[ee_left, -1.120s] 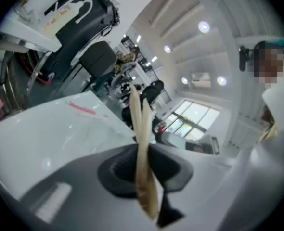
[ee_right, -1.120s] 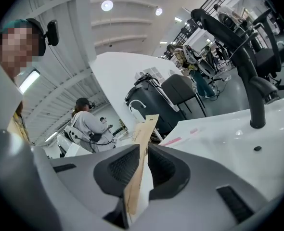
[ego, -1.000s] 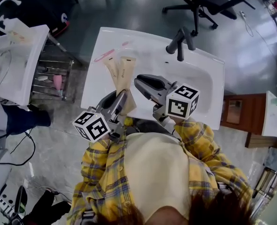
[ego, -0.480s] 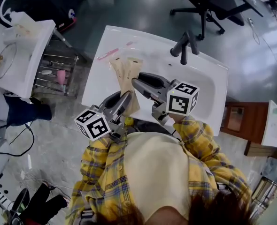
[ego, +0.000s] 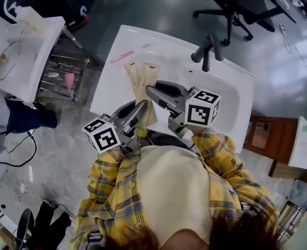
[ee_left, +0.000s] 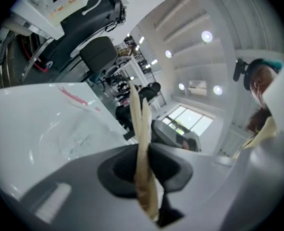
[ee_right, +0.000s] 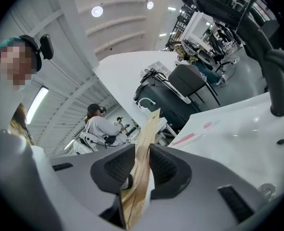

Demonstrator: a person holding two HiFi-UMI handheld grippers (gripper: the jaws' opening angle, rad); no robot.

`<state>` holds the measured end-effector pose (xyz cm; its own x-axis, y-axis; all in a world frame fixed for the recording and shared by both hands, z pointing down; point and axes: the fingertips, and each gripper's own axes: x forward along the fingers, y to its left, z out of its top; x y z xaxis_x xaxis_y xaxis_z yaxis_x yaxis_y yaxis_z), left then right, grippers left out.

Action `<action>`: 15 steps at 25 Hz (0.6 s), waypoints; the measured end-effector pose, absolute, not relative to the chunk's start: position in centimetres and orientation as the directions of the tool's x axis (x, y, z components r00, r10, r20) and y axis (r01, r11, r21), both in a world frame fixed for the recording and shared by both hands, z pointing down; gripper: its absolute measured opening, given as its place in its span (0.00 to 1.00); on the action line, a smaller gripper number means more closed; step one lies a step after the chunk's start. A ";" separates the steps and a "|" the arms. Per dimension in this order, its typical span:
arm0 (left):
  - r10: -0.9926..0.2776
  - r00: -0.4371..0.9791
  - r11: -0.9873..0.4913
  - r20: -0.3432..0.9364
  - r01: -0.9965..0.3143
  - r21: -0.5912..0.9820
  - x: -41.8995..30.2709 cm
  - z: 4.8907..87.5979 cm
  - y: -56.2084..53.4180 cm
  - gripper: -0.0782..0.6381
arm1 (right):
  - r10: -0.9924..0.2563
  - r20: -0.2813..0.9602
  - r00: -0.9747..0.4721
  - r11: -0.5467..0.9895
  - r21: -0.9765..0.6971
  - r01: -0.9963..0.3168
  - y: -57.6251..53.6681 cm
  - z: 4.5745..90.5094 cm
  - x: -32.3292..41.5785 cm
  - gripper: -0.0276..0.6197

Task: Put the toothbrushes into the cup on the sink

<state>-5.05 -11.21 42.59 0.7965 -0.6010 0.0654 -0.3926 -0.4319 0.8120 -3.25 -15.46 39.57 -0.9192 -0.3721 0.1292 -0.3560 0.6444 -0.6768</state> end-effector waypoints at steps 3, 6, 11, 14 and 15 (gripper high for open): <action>-0.596 0.801 -0.430 0.057 -0.378 0.820 -4.9 42.6 -11.2 0.19 | -0.360 0.115 -0.926 0.635 -0.697 -0.333 -15.5 39.5 -3.2 0.16; -0.592 0.804 -0.430 0.057 -0.374 0.822 -4.7 42.5 -11.4 0.19 | -0.354 0.103 -0.930 0.621 -0.718 -0.315 -15.6 39.3 -3.0 0.14; -0.593 0.804 -0.442 0.054 -0.380 0.813 -4.8 42.7 -11.5 0.20 | -0.356 0.099 -0.929 0.627 -0.712 -0.316 -15.7 39.5 -2.9 0.10; -0.594 0.804 -0.446 0.046 -0.376 0.812 -4.8 42.6 -11.6 0.20 | -0.363 0.099 -0.927 0.632 -0.704 -0.322 -15.7 39.3 -2.9 0.09; -0.593 0.804 -0.449 0.043 -0.374 0.811 -4.8 42.5 -11.6 0.20 | -0.366 0.099 -0.925 0.635 -0.700 -0.326 -15.8 39.2 -2.9 0.09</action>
